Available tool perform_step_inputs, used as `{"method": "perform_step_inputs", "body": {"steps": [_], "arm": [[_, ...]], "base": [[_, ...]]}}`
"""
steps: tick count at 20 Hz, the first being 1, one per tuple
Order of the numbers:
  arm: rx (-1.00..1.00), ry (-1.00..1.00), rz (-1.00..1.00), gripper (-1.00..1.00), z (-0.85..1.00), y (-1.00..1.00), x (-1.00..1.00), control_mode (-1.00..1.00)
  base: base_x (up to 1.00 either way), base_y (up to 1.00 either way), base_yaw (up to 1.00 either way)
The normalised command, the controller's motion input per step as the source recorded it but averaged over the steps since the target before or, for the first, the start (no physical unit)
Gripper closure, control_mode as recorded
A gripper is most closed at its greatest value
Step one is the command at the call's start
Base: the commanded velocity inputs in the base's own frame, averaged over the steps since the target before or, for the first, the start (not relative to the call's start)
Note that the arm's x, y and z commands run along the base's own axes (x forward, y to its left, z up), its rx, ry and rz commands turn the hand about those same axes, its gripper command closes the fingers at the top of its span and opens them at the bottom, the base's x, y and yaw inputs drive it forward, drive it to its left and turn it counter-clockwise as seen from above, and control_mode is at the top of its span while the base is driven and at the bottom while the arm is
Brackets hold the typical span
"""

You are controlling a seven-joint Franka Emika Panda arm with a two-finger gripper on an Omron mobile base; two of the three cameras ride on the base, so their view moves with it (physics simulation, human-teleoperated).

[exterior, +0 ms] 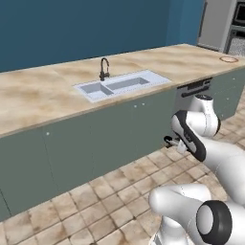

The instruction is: Pick up the tongs from the counter and place them near the plate next to the oven.

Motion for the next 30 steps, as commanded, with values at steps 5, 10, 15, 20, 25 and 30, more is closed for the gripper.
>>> {"method": "perform_step_inputs", "body": {"steps": [5,10,15,20,25,30], "arm": [[0.00,0.00,0.00,1.00,0.00,0.00,0.00,1.00],[0.00,0.00,0.00,1.00,0.00,0.00,0.00,1.00],[0.00,0.00,0.00,1.00,0.00,0.00,0.00,1.00],[0.00,0.00,0.00,1.00,0.00,0.00,0.00,1.00],[0.00,0.00,0.00,1.00,0.00,0.00,0.00,1.00],[0.00,0.00,0.00,1.00,0.00,0.00,0.00,1.00]], "base": [[0.78,-0.44,0.01],[0.74,-0.43,0.00],[0.71,-0.42,0.00],[0.64,-0.42,0.00],[0.62,-0.43,0.00],[0.66,-0.42,0.04]]}}
